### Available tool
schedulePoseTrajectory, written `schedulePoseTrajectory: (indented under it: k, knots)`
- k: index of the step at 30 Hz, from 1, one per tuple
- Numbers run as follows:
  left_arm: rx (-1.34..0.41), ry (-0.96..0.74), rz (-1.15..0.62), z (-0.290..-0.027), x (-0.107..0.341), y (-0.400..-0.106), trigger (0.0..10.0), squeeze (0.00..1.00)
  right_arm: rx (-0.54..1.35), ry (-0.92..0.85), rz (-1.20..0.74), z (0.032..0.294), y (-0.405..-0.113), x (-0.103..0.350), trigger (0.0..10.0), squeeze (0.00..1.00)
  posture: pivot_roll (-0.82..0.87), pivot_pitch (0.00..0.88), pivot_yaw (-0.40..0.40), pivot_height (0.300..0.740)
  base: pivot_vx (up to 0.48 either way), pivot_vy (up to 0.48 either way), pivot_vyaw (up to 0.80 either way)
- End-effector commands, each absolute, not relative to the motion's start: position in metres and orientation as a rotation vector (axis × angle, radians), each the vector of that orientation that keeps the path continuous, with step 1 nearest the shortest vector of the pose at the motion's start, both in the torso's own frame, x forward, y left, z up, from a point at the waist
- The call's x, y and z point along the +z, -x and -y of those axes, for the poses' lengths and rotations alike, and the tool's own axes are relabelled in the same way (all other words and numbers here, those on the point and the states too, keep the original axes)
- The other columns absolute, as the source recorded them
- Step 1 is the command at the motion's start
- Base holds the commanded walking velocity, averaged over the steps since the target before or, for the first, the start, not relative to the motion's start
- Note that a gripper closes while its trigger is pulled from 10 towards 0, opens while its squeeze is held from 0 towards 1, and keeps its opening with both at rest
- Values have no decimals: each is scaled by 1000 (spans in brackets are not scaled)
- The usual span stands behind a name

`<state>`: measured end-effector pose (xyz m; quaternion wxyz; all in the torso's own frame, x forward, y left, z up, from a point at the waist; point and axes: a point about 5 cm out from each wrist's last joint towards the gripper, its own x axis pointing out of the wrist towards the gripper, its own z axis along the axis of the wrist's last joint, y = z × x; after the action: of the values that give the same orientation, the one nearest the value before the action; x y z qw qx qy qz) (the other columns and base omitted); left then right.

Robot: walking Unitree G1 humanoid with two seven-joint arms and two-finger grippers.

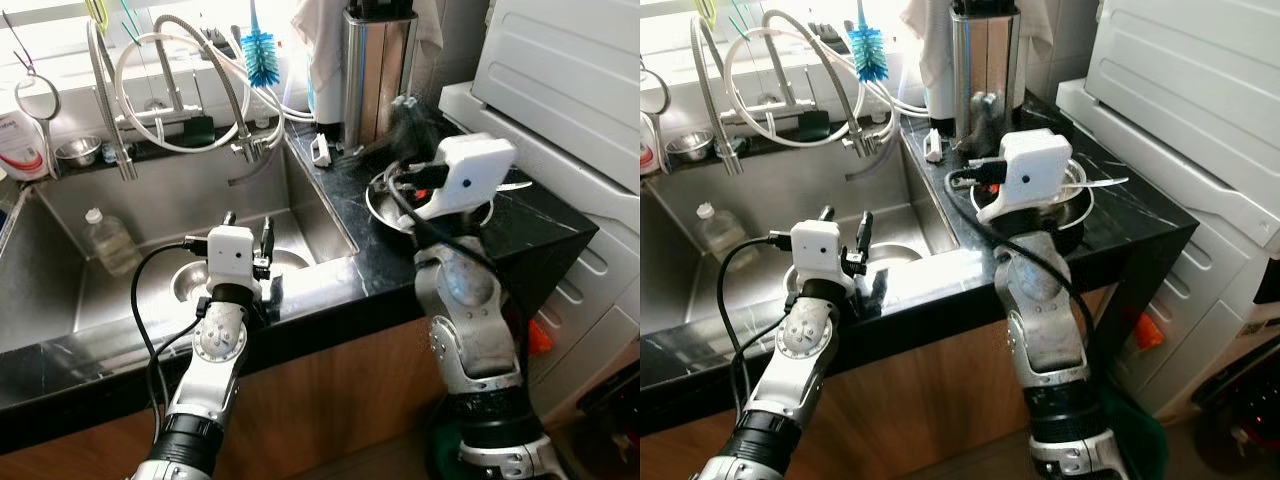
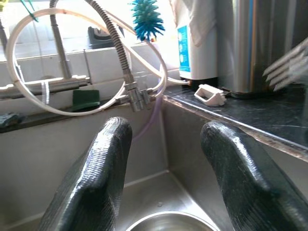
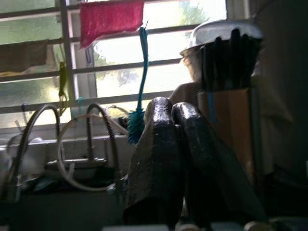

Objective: Kitchen organization

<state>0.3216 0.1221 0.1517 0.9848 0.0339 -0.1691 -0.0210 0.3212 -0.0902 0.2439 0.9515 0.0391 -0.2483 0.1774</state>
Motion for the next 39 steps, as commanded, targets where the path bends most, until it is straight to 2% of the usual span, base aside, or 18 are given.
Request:
schedulePoseTrajectory:
  k: [1, 10, 13, 17, 25, 36, 37, 38, 39]
  knots:
    - [-27, -73, 357, -124, 156, -323, 10000, 0, 409, -128, 438, 91, -325, 234, 10000, 0, -141, 0, 37, 740, 0, 0, 0]
    - [15, -115, 343, -143, 155, -327, 10000, 0, 513, -173, 294, 87, -333, 204, 10000, 0, -136, 0, 39, 740, 0, 0, 0]
    - [63, -157, 355, -167, 163, -330, 10000, 0, 553, -176, 251, 85, -336, 192, 10000, 0, -132, 0, 41, 740, 0, 0, 0]
    - [49, -188, 333, -178, 164, -332, 10000, 0, 567, -199, 210, 81, -338, 182, 10000, 0, -122, 0, 38, 740, 0, 0, 0]
    - [-78, -241, 200, -183, 147, -332, 10000, 0, 596, -185, 174, 74, -338, 168, 10000, 0, -118, 0, 41, 740, 0, 0, 0]
    - [-112, -178, 182, -170, 141, -331, 10000, 0, 593, -179, 146, 71, -339, 155, 10000, 0, -117, 0, 42, 740, 0, 0, 0]
    - [-118, -181, 185, -168, 141, -331, 10000, 0, 592, -178, 146, 71, -339, 155, 10000, 545, -118, 0, 43, 740, 0, 0, 0]
    - [-122, -180, 187, -166, 141, -331, 10000, 0, 590, -176, 147, 71, -339, 155, 10000, 545, -119, 0, 43, 740, 0, 0, 0]
    - [-124, -178, 189, -165, 142, -331, 10000, 0, 589, -177, 147, 71, -339, 155, 10000, 1000, -120, 0, 44, 740, 0, 0, 0]
